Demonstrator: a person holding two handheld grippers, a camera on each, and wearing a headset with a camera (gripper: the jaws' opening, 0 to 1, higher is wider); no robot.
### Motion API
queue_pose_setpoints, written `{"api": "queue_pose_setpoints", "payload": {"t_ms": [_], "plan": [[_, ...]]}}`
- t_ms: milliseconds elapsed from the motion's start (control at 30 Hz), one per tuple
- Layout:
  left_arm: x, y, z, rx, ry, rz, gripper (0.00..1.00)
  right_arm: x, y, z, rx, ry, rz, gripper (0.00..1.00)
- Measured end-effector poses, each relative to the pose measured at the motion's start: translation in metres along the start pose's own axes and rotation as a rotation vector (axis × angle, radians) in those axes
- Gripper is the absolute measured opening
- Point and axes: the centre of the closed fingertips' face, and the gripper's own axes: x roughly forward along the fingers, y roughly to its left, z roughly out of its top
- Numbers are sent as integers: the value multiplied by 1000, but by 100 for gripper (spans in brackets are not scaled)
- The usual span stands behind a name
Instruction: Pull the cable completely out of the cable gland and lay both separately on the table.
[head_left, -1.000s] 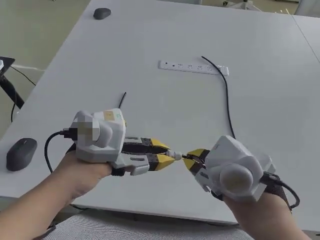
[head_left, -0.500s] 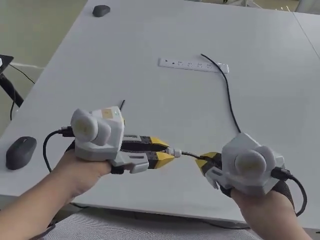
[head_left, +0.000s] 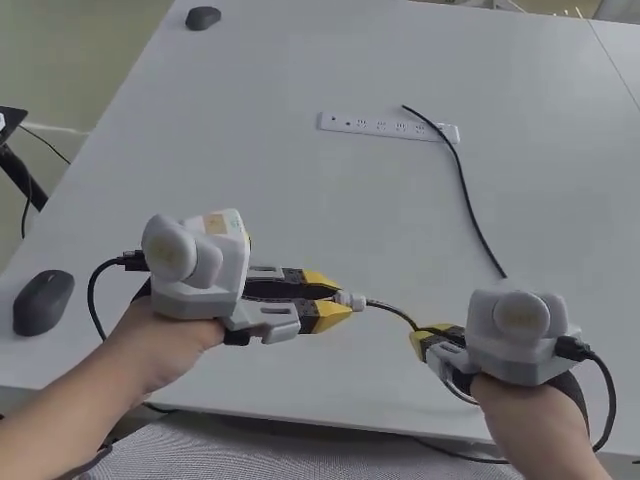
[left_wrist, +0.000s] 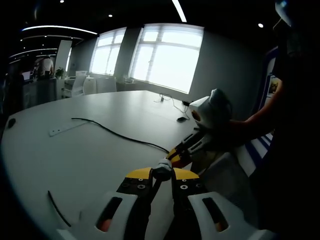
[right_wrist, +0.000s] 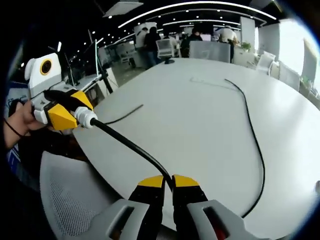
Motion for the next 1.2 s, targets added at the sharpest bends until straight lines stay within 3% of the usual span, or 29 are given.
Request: {"api": "queue_pose_setpoints", "payload": {"t_ms": [400,767,1000,1100,1200], "plan": [[-2,4,1,-3,-3,13,15,-4,4,1,-36,-27,17,1],[-4,11,3,-14,-9,37,15,-15,5,9,-149,-48,17,2],[-5,14,2,-15,-4,45,15,-20,13,18,-197,-64,40,10],[-4,13,0,-11,5,42,15,-24,25,28,-262,-79,64,17],[-4,11,-1,-14,3,41,15,-29,42,44,-410,-107,74,19]]}}
